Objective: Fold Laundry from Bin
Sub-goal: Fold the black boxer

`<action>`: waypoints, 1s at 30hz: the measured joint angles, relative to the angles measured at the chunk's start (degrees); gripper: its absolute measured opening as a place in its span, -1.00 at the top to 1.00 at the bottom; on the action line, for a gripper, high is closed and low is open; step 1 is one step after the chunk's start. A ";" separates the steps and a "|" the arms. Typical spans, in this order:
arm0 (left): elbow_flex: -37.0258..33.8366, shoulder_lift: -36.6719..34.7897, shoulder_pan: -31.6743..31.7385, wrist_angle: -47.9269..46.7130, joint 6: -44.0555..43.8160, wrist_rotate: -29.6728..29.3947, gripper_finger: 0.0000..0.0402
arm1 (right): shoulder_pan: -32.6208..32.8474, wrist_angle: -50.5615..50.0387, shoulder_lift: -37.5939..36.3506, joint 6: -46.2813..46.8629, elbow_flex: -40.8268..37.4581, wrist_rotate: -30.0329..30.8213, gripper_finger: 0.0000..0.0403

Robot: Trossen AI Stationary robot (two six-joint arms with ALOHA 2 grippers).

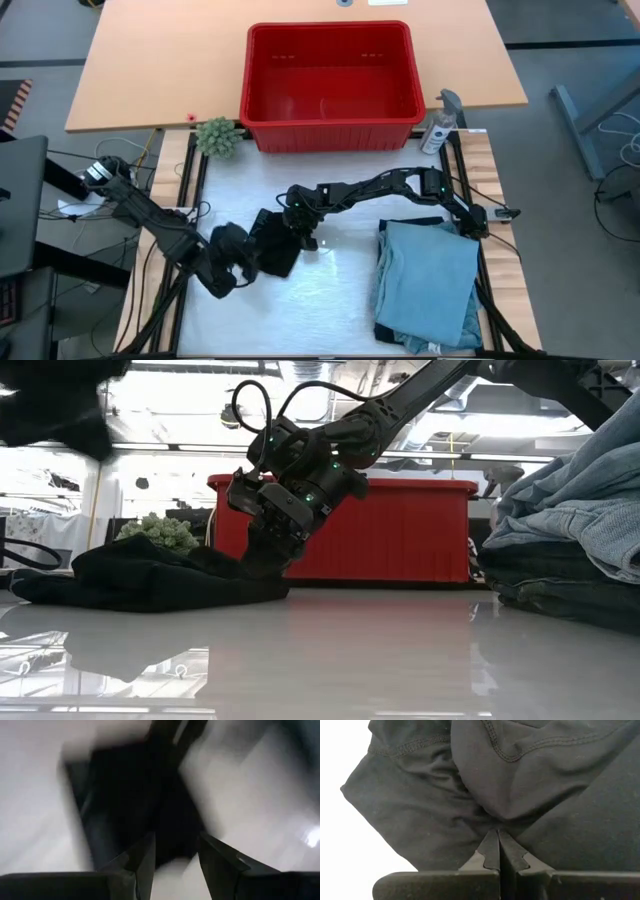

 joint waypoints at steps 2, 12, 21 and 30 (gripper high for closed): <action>0.17 0.23 -0.45 3.78 1.53 -13.25 0.34 | 0.00 0.00 0.00 0.32 0.00 0.00 0.93; 0.06 14.76 7.76 6.68 10.53 -14.51 0.48 | 0.03 0.04 0.00 1.20 0.00 -0.02 0.92; -0.50 20.66 8.54 7.07 0.01 -12.96 0.31 | 0.02 0.38 0.02 1.20 -0.01 -0.02 0.92; -8.88 12.85 11.49 15.45 9.66 -3.97 -0.02 | 0.00 0.50 0.02 1.20 -0.02 -0.04 0.92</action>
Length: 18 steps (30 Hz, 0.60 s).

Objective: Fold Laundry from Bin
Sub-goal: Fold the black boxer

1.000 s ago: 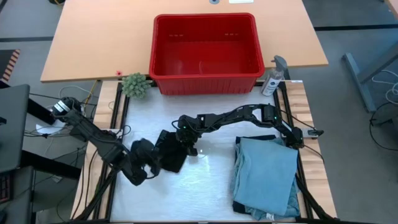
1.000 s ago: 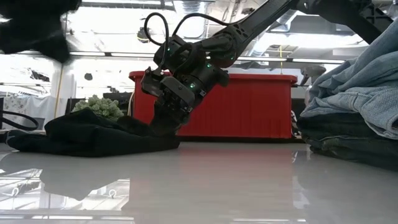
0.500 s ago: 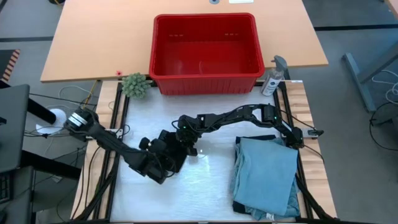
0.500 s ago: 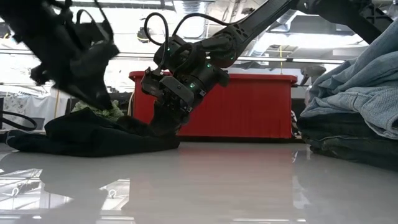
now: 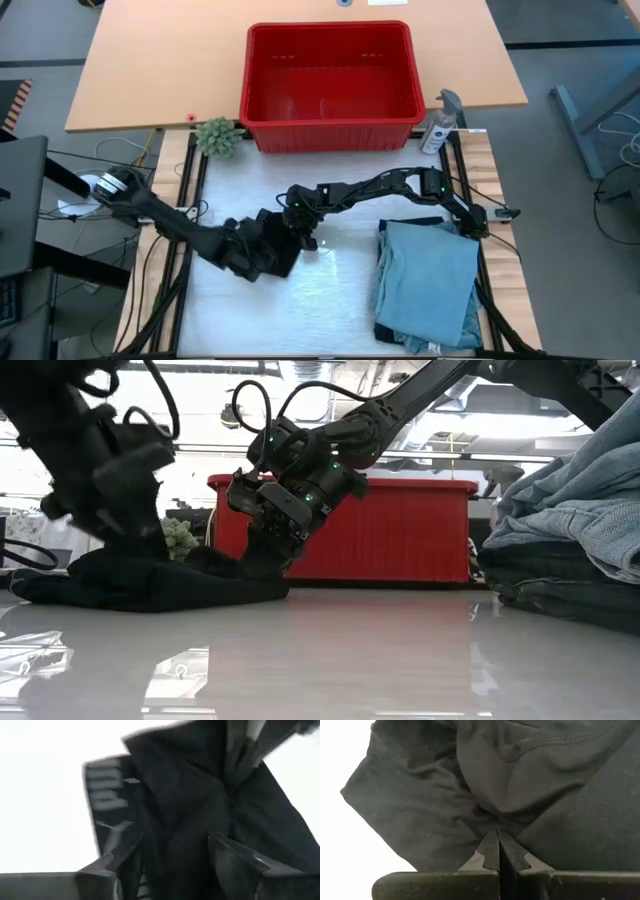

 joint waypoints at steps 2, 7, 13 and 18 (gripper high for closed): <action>-1.30 -4.69 0.85 -3.13 1.63 -0.61 -0.09 | 0.00 -0.01 0.00 0.00 0.00 0.00 0.92; -7.87 -18.50 1.44 -5.04 0.62 -2.20 -0.17 | 0.02 0.01 0.00 0.02 0.00 -0.01 0.92; -22.67 -31.91 2.06 19.61 5.76 -0.59 -0.17 | 0.00 0.24 0.02 0.02 -0.02 0.00 0.91; -26.60 -33.34 5.78 24.61 10.22 -0.29 -0.17 | 0.00 0.50 0.02 0.15 -0.02 -0.02 0.91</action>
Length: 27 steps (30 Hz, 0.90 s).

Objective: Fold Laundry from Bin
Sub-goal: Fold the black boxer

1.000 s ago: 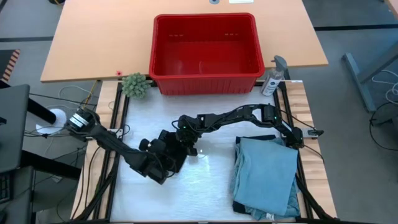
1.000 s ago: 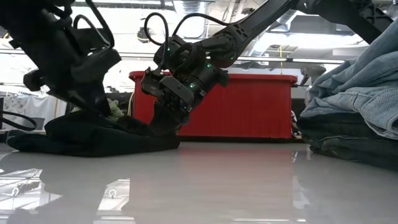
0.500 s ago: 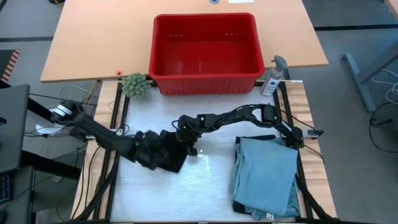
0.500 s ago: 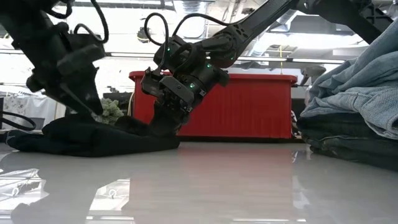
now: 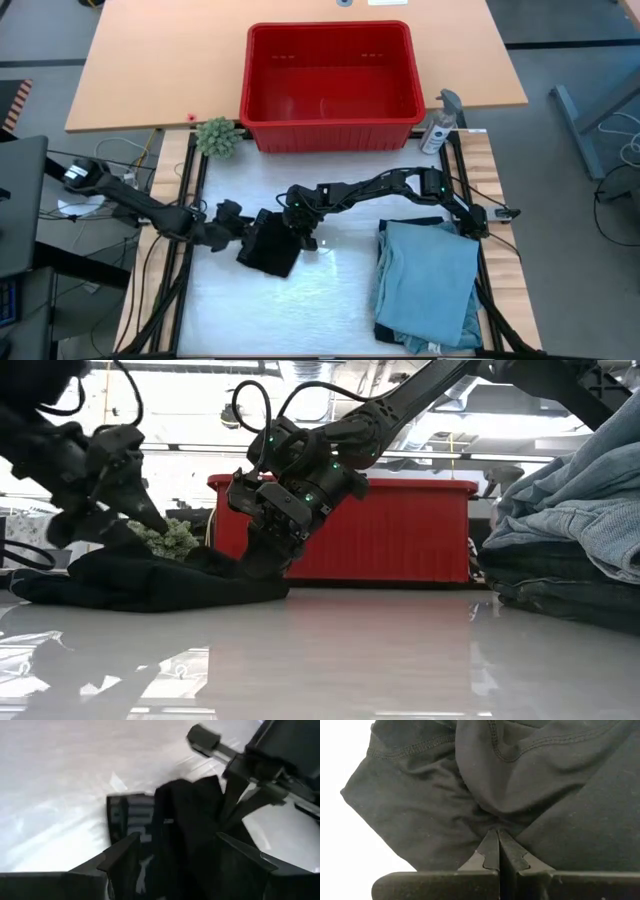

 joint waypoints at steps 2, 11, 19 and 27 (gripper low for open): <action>0.57 1.01 1.91 0.65 3.14 0.93 -0.17 | 0.00 0.14 0.00 0.00 0.00 0.00 0.91; 1.82 9.25 7.01 4.92 10.72 5.98 -0.17 | 0.00 0.53 0.00 1.53 0.00 0.02 0.91; 2.28 17.25 8.11 13.55 12.91 7.97 -0.17 | 0.00 1.80 0.04 1.55 0.00 0.07 0.91; 3.66 21.35 8.79 16.73 13.15 12.34 -0.14 | 0.00 2.06 0.07 1.95 0.00 0.26 0.91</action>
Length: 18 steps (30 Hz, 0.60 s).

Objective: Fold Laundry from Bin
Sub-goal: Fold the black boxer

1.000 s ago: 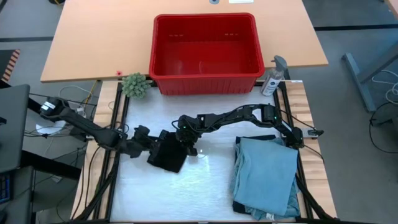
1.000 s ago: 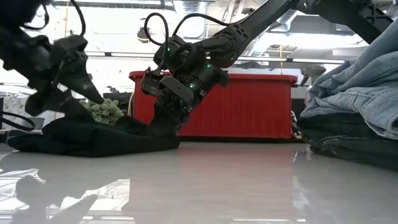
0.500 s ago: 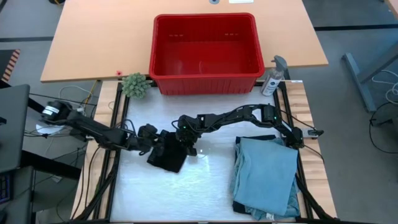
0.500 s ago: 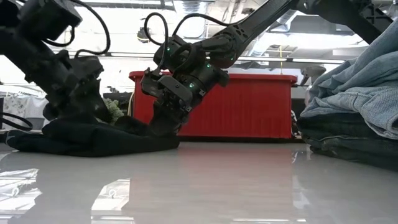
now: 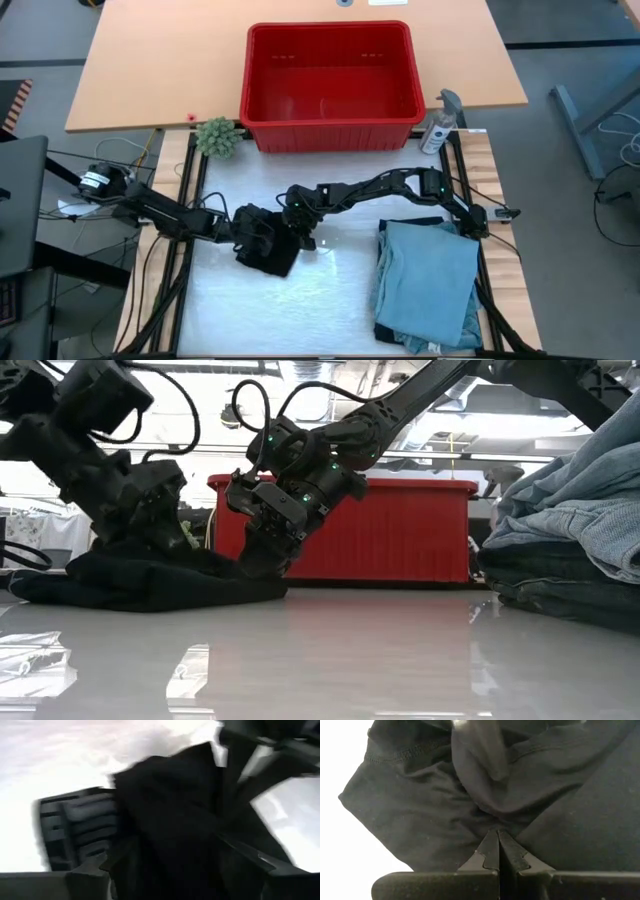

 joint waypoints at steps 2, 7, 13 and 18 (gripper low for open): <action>0.53 0.00 0.43 0.13 0.24 1.70 -0.04 | 0.00 0.07 0.00 0.00 0.00 0.00 0.91; 1.46 0.00 2.18 -0.72 -0.67 2.21 0.42 | 0.00 0.07 0.00 0.00 0.00 0.00 0.91; 3.66 -0.04 4.25 -7.15 -4.06 5.87 0.95 | 0.00 -0.05 0.00 0.00 0.00 0.00 0.91; 10.35 -0.35 4.46 -21.05 -2.57 7.34 0.99 | 0.00 -0.15 0.00 0.02 0.00 0.00 0.91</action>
